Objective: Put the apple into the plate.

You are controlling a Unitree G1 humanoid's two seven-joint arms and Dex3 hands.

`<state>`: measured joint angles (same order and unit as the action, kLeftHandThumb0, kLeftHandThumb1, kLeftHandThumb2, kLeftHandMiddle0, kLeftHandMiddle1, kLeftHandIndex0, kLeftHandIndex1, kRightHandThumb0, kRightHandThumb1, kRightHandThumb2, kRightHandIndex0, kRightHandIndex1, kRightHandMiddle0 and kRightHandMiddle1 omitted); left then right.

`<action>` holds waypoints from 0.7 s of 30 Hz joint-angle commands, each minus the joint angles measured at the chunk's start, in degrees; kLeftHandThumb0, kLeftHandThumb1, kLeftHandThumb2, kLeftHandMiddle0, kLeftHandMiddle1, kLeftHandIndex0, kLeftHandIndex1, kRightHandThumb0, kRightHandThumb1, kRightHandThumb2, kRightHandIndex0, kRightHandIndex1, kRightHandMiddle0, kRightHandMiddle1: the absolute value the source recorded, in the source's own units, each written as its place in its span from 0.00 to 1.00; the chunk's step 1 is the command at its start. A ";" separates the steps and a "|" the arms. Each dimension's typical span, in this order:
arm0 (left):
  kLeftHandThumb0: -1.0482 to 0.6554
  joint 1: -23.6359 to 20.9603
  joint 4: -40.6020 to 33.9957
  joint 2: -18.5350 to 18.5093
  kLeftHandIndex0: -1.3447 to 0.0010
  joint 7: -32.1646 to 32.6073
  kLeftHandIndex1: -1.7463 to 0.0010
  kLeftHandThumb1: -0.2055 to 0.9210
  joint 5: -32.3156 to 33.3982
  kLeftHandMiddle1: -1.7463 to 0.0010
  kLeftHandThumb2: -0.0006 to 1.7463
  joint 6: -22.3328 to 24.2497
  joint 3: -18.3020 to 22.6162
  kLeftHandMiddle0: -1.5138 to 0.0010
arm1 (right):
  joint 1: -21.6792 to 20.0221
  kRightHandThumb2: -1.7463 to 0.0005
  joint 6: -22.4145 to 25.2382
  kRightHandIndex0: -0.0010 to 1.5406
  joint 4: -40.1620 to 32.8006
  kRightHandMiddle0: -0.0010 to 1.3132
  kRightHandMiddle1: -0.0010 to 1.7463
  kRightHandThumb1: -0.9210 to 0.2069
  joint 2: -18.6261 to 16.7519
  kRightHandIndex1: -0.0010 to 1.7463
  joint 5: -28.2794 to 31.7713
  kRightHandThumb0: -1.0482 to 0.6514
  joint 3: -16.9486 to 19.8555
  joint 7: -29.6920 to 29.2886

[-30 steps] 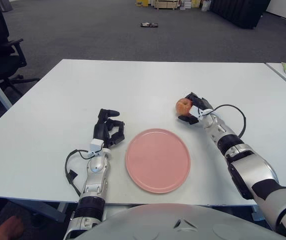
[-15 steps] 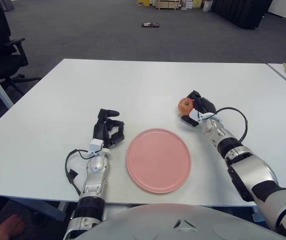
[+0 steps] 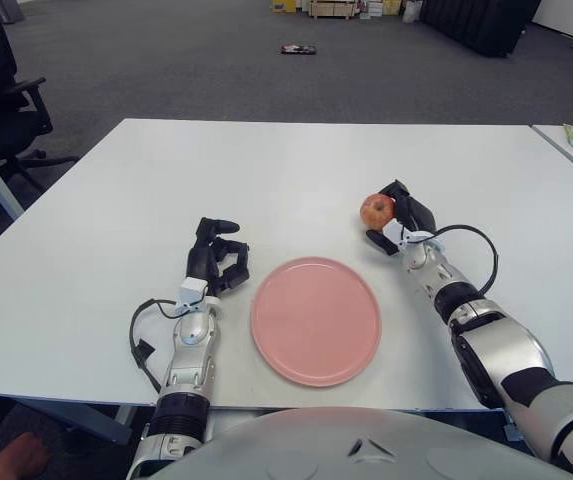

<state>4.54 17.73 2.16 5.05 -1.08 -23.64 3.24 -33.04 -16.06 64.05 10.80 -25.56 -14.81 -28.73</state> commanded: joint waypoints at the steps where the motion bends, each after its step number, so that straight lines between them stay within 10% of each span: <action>1: 0.61 -0.66 -0.10 -0.49 0.76 -0.20 0.00 0.66 -0.08 0.19 0.55 -0.28 0.15 0.62 | 0.73 0.10 -1.12 0.52 -0.74 0.41 1.00 0.74 -0.87 0.98 2.01 0.61 1.75 -0.35; 21: 0.61 -0.79 0.17 -0.78 0.74 -0.55 0.00 0.65 0.45 0.19 0.55 -0.38 0.47 0.62 | 6.30 0.05 -14.72 0.56 -8.16 0.45 1.00 0.80 -6.11 0.97 18.91 0.62 14.70 9.35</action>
<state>4.54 17.96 1.80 4.97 -0.78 -23.80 3.63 -26.58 -27.83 58.20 4.89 -8.35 -1.53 -20.64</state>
